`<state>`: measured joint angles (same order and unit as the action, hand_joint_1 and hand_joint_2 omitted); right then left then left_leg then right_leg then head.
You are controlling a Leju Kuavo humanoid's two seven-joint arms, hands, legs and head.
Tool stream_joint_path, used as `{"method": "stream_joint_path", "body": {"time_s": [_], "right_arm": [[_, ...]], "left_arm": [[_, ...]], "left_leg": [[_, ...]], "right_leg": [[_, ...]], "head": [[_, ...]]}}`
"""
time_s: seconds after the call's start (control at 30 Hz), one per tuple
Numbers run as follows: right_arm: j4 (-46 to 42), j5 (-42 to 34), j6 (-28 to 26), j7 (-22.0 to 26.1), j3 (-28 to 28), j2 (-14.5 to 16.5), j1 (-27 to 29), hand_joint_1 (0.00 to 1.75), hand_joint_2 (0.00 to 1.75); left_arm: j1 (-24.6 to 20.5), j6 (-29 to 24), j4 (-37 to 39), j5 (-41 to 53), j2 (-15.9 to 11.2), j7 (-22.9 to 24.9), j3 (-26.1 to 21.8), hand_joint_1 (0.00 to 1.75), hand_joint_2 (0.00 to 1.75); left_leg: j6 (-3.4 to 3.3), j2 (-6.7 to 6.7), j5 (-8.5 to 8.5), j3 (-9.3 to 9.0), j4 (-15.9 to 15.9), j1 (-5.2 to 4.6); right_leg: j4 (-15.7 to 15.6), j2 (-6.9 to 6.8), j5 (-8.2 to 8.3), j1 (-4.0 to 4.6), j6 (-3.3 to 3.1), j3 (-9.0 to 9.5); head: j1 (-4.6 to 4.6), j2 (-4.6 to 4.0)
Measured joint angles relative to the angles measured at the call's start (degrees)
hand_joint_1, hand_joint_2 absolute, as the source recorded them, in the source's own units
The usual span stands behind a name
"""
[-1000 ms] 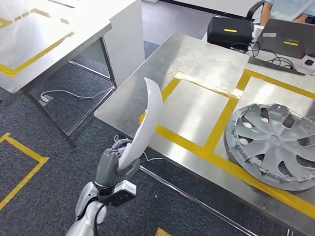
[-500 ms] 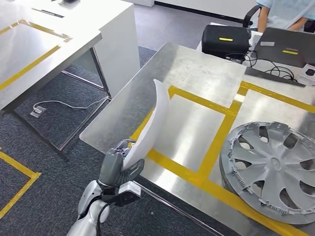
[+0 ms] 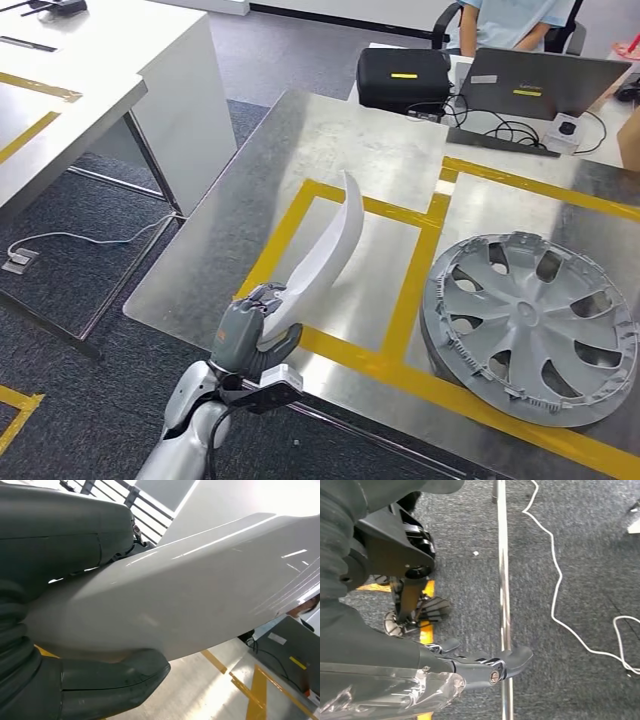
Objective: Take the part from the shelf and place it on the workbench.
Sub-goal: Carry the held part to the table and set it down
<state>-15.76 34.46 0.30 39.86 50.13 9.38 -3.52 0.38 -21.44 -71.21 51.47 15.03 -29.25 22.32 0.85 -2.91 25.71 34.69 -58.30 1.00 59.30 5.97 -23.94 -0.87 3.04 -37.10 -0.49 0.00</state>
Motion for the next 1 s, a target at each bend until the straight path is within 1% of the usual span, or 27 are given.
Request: {"method": "stream_joint_path", "body": {"time_s": [0.03, 0.07, 0.1, 0.13, 0.17, 0.2, 0.23, 0.27, 0.3, 0.33, 0.37, 0.4, 0.43, 0.47, 0.53, 0.57, 0.63, 0.7, 0.77, 0.83, 0.93, 1.0], "right_arm": [[0.1, 0.2, 0.0, 0.1, -0.2, 0.0, 0.0, 0.0, 1.75], [0.2, 0.5, 0.1, 0.1, -0.4, 0.0, -0.2, 0.0, 1.75], [0.2, 0.7, 0.1, 0.2, -0.6, 0.0, -0.5, 0.0, 1.75], [0.3, 0.9, 0.1, 0.2, -0.7, 0.0, -0.8, 0.0, 1.75], [0.4, 1.1, 0.2, 0.2, -0.8, 0.0, -1.0, 0.0, 1.75], [0.4, 1.2, 0.2, 0.2, -0.9, 0.0, -1.2, 0.0, 1.75], [0.5, 1.3, 0.3, 0.2, -0.9, 0.0, -1.2, 0.0, 1.75], [0.5, 1.4, 0.3, 0.2, -1.0, 0.0, -1.2, 0.0, 1.75], [0.6, 1.6, 0.3, 0.2, -1.0, 0.0, -1.2, 0.0, 1.75], [0.7, 1.8, 0.3, 0.2, -1.1, 0.0, -1.2, 0.0, 1.75], [0.7, 2.0, 0.3, 0.2, -1.2, 0.0, -1.2, 0.0, 1.75], [0.8, 2.3, 0.3, 0.1, -1.3, 0.0, -1.2, 0.0, 1.75], [0.9, 2.7, 0.4, 0.1, -1.3, 0.1, -1.2, 0.0, 1.75], [1.0, 3.1, 0.4, 0.0, -1.4, 0.2, -1.4, 0.0, 1.75], [1.1, 3.9, 0.4, -0.2, -1.6, 0.3, -1.7, 0.0, 1.75], [1.1, 4.3, 0.4, -0.4, -1.8, 0.3, -1.9, 0.0, 1.75], [1.2, 5.0, 0.4, -0.8, -2.1, 0.4, -2.4, 0.0, 1.75], [1.3, 5.6, 0.5, -1.3, -2.2, 0.5, -2.8, 0.0, 0.87], [1.3, 5.9, 0.5, -1.5, -2.3, 0.6, -3.0, 0.0, 0.0], [1.3, 6.3, 0.5, -1.8, -2.3, 0.6, -3.1, 0.0, 0.0], [1.4, 6.6, 0.4, -2.0, -2.3, 0.6, -3.1, 0.0, 0.0], [1.4, 6.8, 0.4, -2.0, -2.3, 0.6, -3.1, 0.0, 0.0]], "left_arm": [[-0.5, 0.0, 0.4, 0.3, 0.0, 0.3, -0.1, 1.75, 1.75], [-1.0, -0.1, 0.7, 0.6, 0.1, 0.4, -0.2, 1.75, 1.75], [-1.6, -0.3, 1.1, 0.8, 0.1, 0.6, -0.3, 1.75, 1.75], [-2.0, -0.6, 1.5, 1.1, 0.1, 0.8, -0.5, 1.75, 1.75], [-2.3, -0.9, 1.9, 1.4, 0.1, 1.0, -0.7, 1.75, 1.75], [-2.5, -1.2, 2.3, 1.8, 0.1, 1.2, -0.9, 1.75, 1.75], [-2.8, -1.6, 2.6, 2.2, 0.1, 1.4, -1.1, 1.75, 1.75], [-3.1, -2.0, 3.0, 2.9, 0.1, 1.8, -1.3, 1.75, 1.75], [-3.5, -2.7, 3.4, 3.7, 0.1, 2.4, -1.5, 1.75, 1.75], [-4.0, -3.4, 3.9, 4.8, 0.2, 3.1, -1.8, 1.75, 1.75], [-4.6, -4.4, 4.4, 6.2, 0.2, 4.1, -2.0, 1.75, 1.75], [-5.2, -5.5, 5.0, 8.0, 0.3, 5.5, -2.3, 1.75, 1.75], [-5.9, -6.6, 5.7, 10.4, 0.3, 7.1, -2.6, 1.75, 1.75], [-6.7, -7.8, 6.6, 13.1, 0.3, 9.2, -3.0, 1.75, 1.75], [-8.6, -9.7, 8.6, 18.5, 0.3, 13.2, -3.8, 1.75, 1.75], [-9.8, -10.3, 9.9, 21.3, 0.3, 15.3, -4.2, 1.75, 1.75], [-12.5, -11.0, 12.8, 26.8, 0.3, 19.2, -4.8, 1.75, 1.75], [-14.7, -11.2, 15.6, 31.4, 0.3, 22.5, -5.1, 0.87, 1.75], [-16.4, -11.2, 18.0, 33.4, 0.5, 25.2, -5.1, 0.0, 1.75], [-18.1, -11.3, 20.6, 33.8, 0.6, 28.5, -5.1, 0.0, 1.75], [-20.4, -11.3, 24.4, 34.0, 0.5, 34.2, -4.8, 0.0, 1.75], [-21.4, -11.3, 26.3, 34.0, 0.4, 36.0, -4.7, 0.0, 1.75]], "left_leg": [[-0.42, 0.52, -0.16, -0.16, 0.1, 0.05], [-0.76, 1.09, -0.25, -0.33, 0.2, 0.12], [-0.99, 1.67, -0.23, -0.47, 0.2, 0.07], [-1.15, 2.26, -0.14, -0.54, 0.2, 0.0], [-1.24, 2.86, -0.05, -0.62, 0.2, -0.06], [-1.28, 3.35, 0.06, -0.69, 0.2, -0.09], [-1.25, 3.72, 0.19, -0.8, 0.2, -0.09], [-1.15, 3.94, 0.33, -0.95, 0.2, -0.08], [-0.99, 4.04, 0.48, -1.13, 0.1, -0.05], [-0.76, 4.1, 0.64, -1.3, 0.1, -0.09], [-0.51, 4.12, 0.75, -1.38, 0.1, -0.19], [-0.27, 4.11, 0.82, -1.4, 0.0, -0.3], [-0.28, 4.1, 0.77, -1.36, 0.0, -0.45], [-0.44, 4.1, 0.65, -1.32, 0.0, -0.53], [-0.92, 4.11, 0.37, -1.39, 0.3, -0.56], [-0.9, 4.11, 0.26, -1.44, 0.5, -0.53], [-0.57, 4.11, 0.01, -1.54, 0.9, -0.49], [-0.1, 4.1, -0.22, -1.56, 1.3, -0.47], [0.36, 4.11, -0.38, -1.52, 1.4, -0.47], [0.65, 4.11, -0.49, -1.45, 1.5, -0.46], [0.78, 4.1, -0.58, -1.39, 1.5, -0.48], [0.8, 4.1, -0.6, -1.38, 1.5, -0.49]], "right_leg": [[0.6, -0.91, -0.49, 0.04, 0.28, -0.36], [2.3, -2.25, -1.59, 0.11, 0.53, -1.14], [5.1, -3.81, -3.26, 0.19, 0.7, -2.4], [8.9, -4.86, -5.24, 0.22, 0.87, -4.16], [12.6, -5.34, -6.86, 0.19, 1.01, -5.92], [15.1, -5.53, -7.61, 0.18, 1.1, -7.07], [15.7, -5.6, -7.32, 0.18, 1.16, -7.25], [14.0, -5.66, -6.02, 0.16, 1.17, -6.28], [10.4, -5.77, -4.09, 0.14, 1.14, -4.29], [6.4, -6.0, -2.57, 0.17, 1.07, -2.06], [3.1, -6.13, -1.47, 0.23, 0.86, -0.16], [0.9, -6.23, -0.88, 0.25, 0.66, 1.07], [0.1, -6.24, -0.83, 0.28, 0.53, 1.51], [0.0, -6.11, -0.64, 0.26, 0.42, 1.55], [-0.1, -5.97, -0.5, 0.29, 0.44, 1.41], [-0.1, -5.94, -0.51, 0.34, 0.35, 1.37], [0.0, -5.95, -0.51, 0.43, 0.03, 1.31], [0.0, -5.97, -0.44, 0.46, -0.26, 1.2], [0.0, -5.97, -0.33, 0.48, -0.45, 1.08], [0.0, -5.98, -0.25, 0.48, -0.57, 1.0], [0.0, -6.03, -0.17, 0.46, -0.63, 0.99], [0.0, -6.05, -0.12, 0.43, -0.62, 0.99]], "head": [[0.14, 0.0], [0.34, 0.0], [0.54, 0.0], [0.73, 0.0], [0.75, -0.01], [0.75, -0.01], [0.75, -0.01], [0.74, -0.01], [0.74, -0.01], [0.76, 0.0], [0.75, 0.0], [0.72, -0.01], [0.68, -0.01], [0.62, -0.01], [0.57, -0.02], [0.57, -0.02], [0.58, -0.02], [0.6, -0.02], [0.61, -0.02], [0.6, -0.02], [0.59, -0.02], [0.61, -0.02]]}}
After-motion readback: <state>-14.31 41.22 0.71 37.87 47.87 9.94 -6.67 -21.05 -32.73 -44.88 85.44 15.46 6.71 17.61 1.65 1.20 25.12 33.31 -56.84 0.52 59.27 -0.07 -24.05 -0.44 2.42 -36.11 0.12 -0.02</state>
